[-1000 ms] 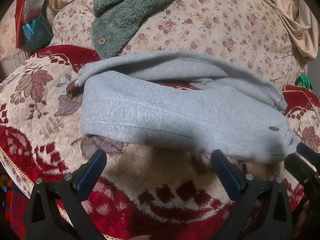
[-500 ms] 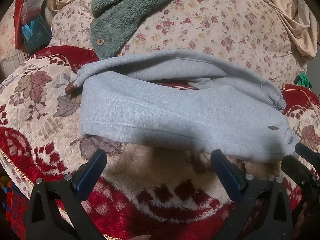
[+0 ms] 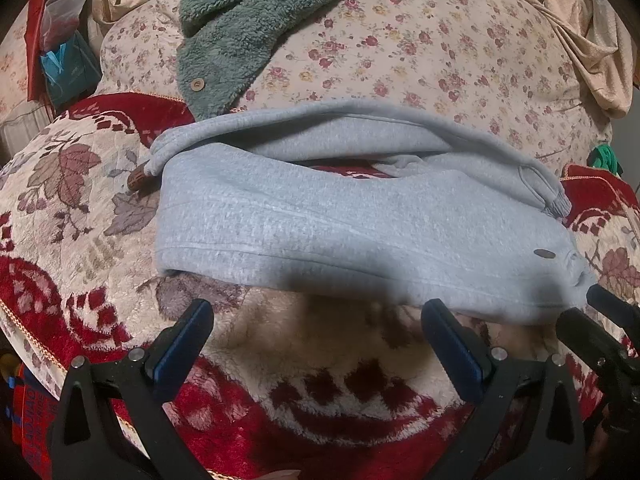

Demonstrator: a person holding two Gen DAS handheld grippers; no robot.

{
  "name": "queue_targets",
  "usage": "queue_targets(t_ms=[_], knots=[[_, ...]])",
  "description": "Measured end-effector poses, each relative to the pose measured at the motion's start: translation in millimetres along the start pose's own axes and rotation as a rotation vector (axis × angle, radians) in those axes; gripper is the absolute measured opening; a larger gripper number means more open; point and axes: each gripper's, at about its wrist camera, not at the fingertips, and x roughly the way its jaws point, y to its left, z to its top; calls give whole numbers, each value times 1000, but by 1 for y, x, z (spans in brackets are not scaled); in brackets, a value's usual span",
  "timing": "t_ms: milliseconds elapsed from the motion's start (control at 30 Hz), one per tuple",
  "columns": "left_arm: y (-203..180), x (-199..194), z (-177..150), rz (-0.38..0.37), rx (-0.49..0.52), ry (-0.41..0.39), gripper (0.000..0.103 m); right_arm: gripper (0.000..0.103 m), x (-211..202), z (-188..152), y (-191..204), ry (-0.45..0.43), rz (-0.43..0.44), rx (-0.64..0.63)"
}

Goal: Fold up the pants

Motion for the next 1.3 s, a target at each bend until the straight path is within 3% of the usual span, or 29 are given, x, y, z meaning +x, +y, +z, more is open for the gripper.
queue_targets(t_ms=[533, 900, 1100, 1300], knots=[[23, 4, -5, 17, -25, 13, 103, 103, 26, 0, 23, 39, 26, -44], [71, 5, -8, 85, -88, 26, 103, 103, 66, -1, 68, 35, -11, -287], [78, 5, -11, 109, -82, 36, 103, 103, 66, 1, 72, 58, 79, -241], [100, 10, -17, 146, -111, 62, 103, 103, 77, 3, 96, 43, 87, -354]])
